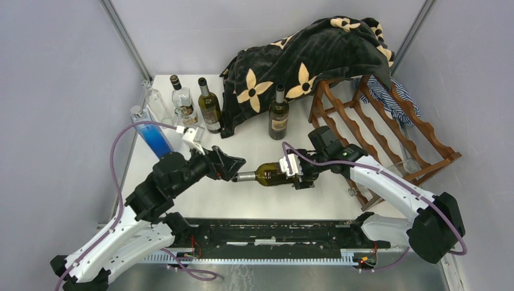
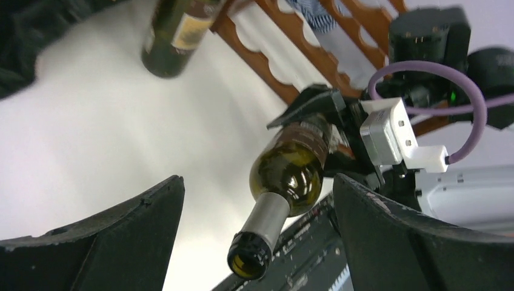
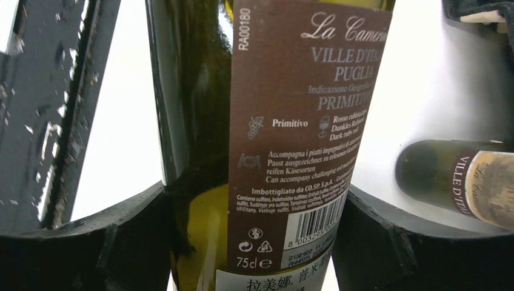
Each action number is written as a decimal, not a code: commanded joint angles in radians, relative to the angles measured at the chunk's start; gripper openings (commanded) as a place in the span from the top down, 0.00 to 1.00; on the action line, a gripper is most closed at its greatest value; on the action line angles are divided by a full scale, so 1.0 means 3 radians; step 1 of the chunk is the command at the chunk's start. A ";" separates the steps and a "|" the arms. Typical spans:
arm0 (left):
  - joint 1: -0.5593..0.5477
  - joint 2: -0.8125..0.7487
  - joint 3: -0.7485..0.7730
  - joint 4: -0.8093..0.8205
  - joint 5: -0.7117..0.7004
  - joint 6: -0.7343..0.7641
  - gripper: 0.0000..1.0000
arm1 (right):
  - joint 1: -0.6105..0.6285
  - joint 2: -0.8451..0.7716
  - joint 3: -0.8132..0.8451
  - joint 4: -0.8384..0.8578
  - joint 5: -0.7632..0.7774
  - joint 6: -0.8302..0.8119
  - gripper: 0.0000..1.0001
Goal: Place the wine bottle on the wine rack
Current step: Pick up the wine bottle from the center of the board, then place the wine bottle in the wine rack.
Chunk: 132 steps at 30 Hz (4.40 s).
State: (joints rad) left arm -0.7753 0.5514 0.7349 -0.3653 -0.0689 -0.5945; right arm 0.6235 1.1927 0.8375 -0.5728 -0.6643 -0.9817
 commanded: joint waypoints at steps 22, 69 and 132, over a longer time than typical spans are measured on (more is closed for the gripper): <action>0.0010 0.1558 -0.0305 0.0733 0.2472 0.0128 0.18 | 0.0291 -0.0263 0.0322 -0.0368 0.0602 -0.1131 1.00; -0.0008 0.1103 -0.0865 0.1522 0.2714 -0.0135 0.98 | 0.0294 -0.0035 0.1419 -0.1665 -0.0118 -0.1028 0.02; -0.1297 0.3631 0.0489 0.2879 0.0989 0.0489 0.98 | -0.0371 -0.0408 0.1877 -0.1107 -0.0249 -0.0026 0.02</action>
State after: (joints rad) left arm -1.1591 1.6382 0.7967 0.2893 0.2123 -0.5209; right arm 0.5194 1.0935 1.3998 -0.9356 -0.7090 -0.9955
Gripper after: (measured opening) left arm 0.405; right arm 0.982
